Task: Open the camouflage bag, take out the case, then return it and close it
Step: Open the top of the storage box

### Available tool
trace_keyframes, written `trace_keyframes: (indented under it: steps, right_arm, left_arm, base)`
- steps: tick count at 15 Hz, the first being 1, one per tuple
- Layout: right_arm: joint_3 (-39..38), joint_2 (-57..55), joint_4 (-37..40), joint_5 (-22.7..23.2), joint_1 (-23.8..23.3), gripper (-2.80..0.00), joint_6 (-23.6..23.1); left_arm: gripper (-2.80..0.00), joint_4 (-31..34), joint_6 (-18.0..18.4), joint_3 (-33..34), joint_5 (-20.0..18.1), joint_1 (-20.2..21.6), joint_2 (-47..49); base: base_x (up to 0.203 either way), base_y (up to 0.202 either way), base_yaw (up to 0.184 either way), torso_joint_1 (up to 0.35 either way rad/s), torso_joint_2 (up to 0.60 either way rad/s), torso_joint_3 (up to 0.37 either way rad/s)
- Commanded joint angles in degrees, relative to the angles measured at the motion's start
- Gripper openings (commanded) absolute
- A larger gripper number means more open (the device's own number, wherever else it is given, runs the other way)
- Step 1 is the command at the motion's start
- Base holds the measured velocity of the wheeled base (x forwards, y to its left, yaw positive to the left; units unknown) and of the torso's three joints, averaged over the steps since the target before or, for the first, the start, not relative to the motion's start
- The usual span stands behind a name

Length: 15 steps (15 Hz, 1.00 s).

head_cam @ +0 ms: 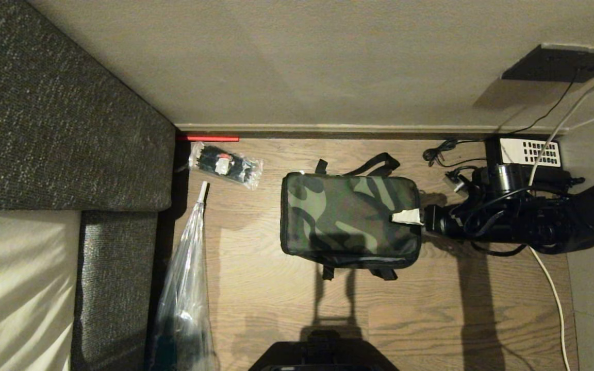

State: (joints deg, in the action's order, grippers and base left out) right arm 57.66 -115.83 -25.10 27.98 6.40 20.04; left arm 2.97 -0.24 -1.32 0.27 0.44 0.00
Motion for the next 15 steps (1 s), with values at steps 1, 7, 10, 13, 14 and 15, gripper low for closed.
trace_keyframes:
  steps: [1, 7, 10, 13, 14, 15]
  right_arm:
    - [0.17, -0.89, -0.12, 0.15, 0.99, 0.00, 0.79]
    - [2.44, -1.21, -0.27, -0.75, 3.38, 0.00, 11.79]
    - [7.02, 0.18, 0.64, -1.04, 3.71, 0.00, 21.22]
    - [9.57, 2.63, 3.22, -0.91, 3.71, 0.00, 26.98]
    - [9.63, 3.08, 3.32, -0.80, 3.71, 0.00, 27.14]
    - [9.83, 3.76, 3.39, -0.73, 3.71, 0.00, 27.31]
  left_arm:
    - [-2.80, 0.01, -0.02, 0.00, -0.01, 0.00, 0.00]
    - [-2.80, 0.01, -0.02, 0.00, -0.01, 0.00, 0.00]
    - [-2.80, 0.01, -0.02, 0.00, 0.07, 0.00, 0.00]
    - [-2.80, 0.01, -0.02, 0.00, -0.01, 0.00, 0.00]
    - [-2.80, 0.01, -0.02, 0.00, 0.08, 0.00, 0.00]
    - [-2.80, 0.01, -0.02, 0.00, -0.01, 0.00, 0.00]
  base:
    - [0.000, 0.000, 0.000, 0.000, 0.00, 0.000]
    - [0.000, 0.000, 0.000, 0.000, 0.00, 0.000]
    - [0.000, 0.000, 0.000, 0.000, 0.00, 0.000]
    - [0.000, 0.000, 0.000, 0.000, 0.00, 0.000]
    - [0.000, 0.000, 0.000, 0.000, 0.00, 0.000]
    - [0.000, 0.000, 0.000, 0.000, 0.00, 0.000]
